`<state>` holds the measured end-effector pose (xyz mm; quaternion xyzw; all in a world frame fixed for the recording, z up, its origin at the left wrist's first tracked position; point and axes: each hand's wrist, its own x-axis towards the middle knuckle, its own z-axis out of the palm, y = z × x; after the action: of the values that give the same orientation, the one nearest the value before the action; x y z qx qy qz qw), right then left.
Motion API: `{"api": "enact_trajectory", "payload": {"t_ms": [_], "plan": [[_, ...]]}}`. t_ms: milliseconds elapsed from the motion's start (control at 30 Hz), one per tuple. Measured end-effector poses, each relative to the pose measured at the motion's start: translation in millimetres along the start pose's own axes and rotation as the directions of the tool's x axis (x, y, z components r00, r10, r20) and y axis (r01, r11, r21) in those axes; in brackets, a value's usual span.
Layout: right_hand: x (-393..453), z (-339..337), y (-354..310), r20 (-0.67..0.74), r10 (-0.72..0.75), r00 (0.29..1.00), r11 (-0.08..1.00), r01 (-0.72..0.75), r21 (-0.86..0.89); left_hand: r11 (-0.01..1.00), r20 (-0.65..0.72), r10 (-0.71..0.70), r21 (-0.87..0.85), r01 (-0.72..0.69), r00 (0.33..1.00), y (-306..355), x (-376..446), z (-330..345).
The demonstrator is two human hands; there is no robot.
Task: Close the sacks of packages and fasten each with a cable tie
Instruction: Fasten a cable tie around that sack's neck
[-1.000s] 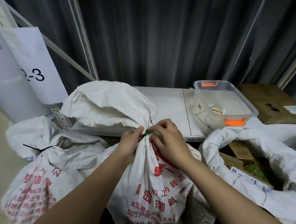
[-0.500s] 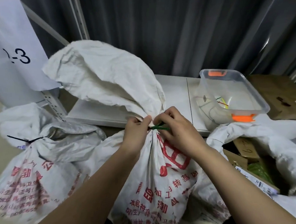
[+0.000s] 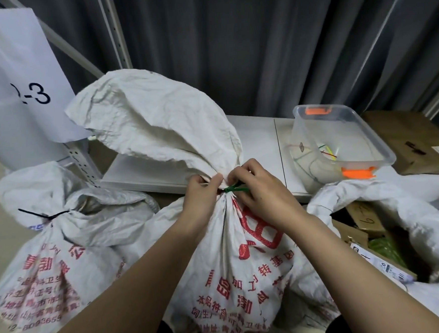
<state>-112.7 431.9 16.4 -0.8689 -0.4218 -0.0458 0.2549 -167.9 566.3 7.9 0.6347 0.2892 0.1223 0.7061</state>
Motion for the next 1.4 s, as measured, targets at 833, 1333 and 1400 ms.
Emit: {"api": "enact_trajectory", "payload": {"t_ms": [833,1333,1400], "plan": [[14.4,-6.1,4.4,0.301,0.161,0.940,0.905,-0.262,0.334,0.985,-0.011,0.125,0.118,-0.123,0.992,-2.0,2.4,-0.9],[17.7,-1.9,1.1,0.267,0.145,0.953,0.901,-0.239,0.362,0.988,0.022,0.123,0.089,-0.125,0.992,-2.5,4.2,-7.6],[17.9,-1.3,0.9,0.260,0.141,0.955,0.905,-0.231,0.358,0.988,0.013,0.124,0.088,-0.125,0.992,-2.8,4.9,-7.7]]}}
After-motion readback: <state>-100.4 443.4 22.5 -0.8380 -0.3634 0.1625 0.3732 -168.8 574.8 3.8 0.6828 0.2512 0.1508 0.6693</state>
